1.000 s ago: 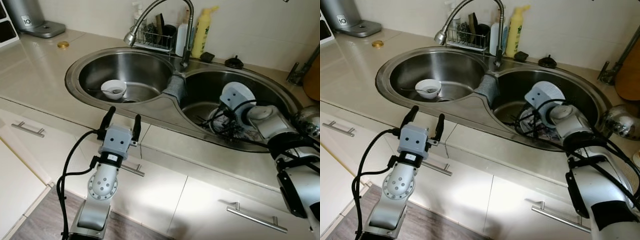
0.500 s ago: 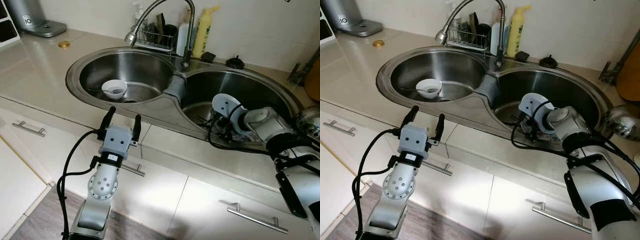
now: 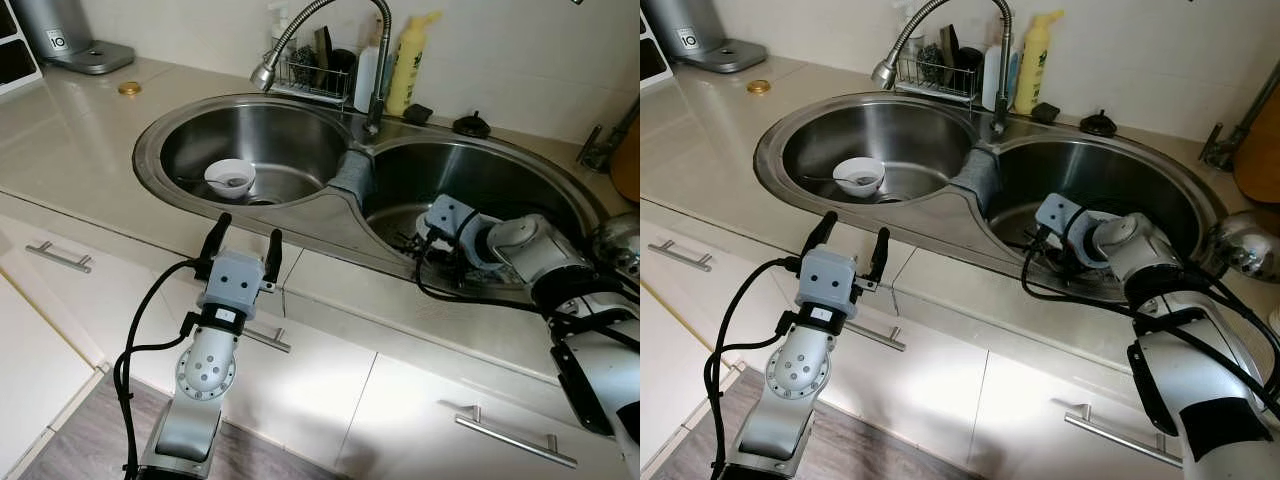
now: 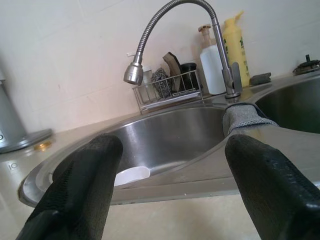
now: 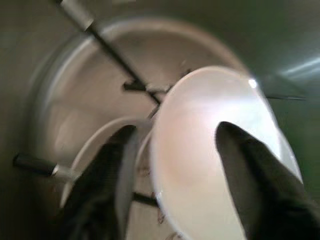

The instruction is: Kitchen organization

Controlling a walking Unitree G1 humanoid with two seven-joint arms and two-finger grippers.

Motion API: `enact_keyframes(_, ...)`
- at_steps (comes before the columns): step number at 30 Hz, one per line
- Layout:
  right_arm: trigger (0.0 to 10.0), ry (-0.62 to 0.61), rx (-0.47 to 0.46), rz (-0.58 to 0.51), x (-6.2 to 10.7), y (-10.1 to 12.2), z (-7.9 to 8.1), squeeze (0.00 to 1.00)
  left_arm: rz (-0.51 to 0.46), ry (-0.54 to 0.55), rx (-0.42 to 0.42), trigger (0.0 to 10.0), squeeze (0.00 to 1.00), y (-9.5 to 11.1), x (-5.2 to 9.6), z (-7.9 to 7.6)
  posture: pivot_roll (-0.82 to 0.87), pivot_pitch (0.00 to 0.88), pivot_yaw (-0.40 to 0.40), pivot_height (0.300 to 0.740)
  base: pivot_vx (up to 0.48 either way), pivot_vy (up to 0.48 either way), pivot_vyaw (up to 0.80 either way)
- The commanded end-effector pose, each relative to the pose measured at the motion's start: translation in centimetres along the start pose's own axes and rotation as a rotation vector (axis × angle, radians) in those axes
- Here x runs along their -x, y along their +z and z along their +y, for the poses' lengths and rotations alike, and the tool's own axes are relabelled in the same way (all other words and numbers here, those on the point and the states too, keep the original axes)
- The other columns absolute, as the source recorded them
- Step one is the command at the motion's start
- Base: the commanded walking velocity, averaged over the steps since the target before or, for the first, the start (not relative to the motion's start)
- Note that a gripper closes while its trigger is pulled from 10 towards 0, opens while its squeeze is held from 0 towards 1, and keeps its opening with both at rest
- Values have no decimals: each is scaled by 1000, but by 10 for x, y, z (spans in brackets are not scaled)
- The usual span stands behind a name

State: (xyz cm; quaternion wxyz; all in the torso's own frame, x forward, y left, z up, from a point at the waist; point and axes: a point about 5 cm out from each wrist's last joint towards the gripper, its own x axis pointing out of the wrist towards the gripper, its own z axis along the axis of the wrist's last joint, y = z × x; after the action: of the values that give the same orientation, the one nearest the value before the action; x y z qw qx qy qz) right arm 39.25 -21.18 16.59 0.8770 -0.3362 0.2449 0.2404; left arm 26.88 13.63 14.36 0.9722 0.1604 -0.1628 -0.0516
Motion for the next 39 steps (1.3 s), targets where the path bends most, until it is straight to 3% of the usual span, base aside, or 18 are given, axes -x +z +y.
enact_keyframes(1,10000,-66,-39,-95,5,19,-11,1000,3,-12,10,10000,0,0,0,-4,106,0,-71,740,0,0,0)
enact_keyframes(9,10000,-399,-279,-497,24,59,-27,1000,4,-21,36,10000,0,1,1,-5,111,0,-66,740,0,0,0)
enact_keyframes(10,10000,-441,-300,-551,27,59,-20,396,7,-20,38,10000,0,1,1,-5,111,0,-65,740,0,0,0)
enact_keyframes(11,10000,-455,-309,-569,29,59,-18,0,8,-20,39,10000,0,1,1,-4,111,0,-64,740,0,0,0)
enact_keyframes(14,10000,-512,-360,-628,32,53,2,0,8,-21,40,10000,0,1,1,-4,111,0,-64,740,0,0,0)
enact_keyframes(16,10000,-519,-372,-631,32,52,5,0,8,-22,41,10000,0,1,1,-4,111,0,-59,740,0,0,0)
enact_keyframes(17,10000,-531,-400,-659,33,47,18,0,8,-24,43,10000,0,1,1,-4,111,0,-58,740,0,0,0)
enact_keyframes(18,10000,-531,-400,-659,33,47,18,0,8,-24,43,10000,0,1,1,-4,111,0,-58,740,0,0,0)
enact_keyframes(20,10000,-557,-457,-653,35,38,40,0,5,-31,45,10000,0,1,0,-4,108,0,-55,740,0,371,0)
enact_keyframes(24,10000,-563,-499,-621,35,31,55,0,3,-39,47,10000,0,2,-1,-5,109,0,-57,740,0,480,0)
enact_keyframes(31,10000,-599,-515,-622,38,30,63,0,-5,-36,42,10000,0,2,-1,-4,113,0,-61,740,0,480,0)
enact_keyframes(34,10000,-693,-527,-682,49,35,60,0,-18,-34,38,10000,0,4,-2,-3,114,0,-61,740,0,480,0)
enact_keyframes(36,10000,-774,-487,-732,60,40,57,0,-21,-33,38,10000,0,4,-1,-3,111,0,-60,740,0,480,0)
enact_keyframes(39,10000,-812,-474,-777,69,43,59,0,-22,-33,39,10000,0,4,-2,-3,109,0,-60,740,0,480,0)
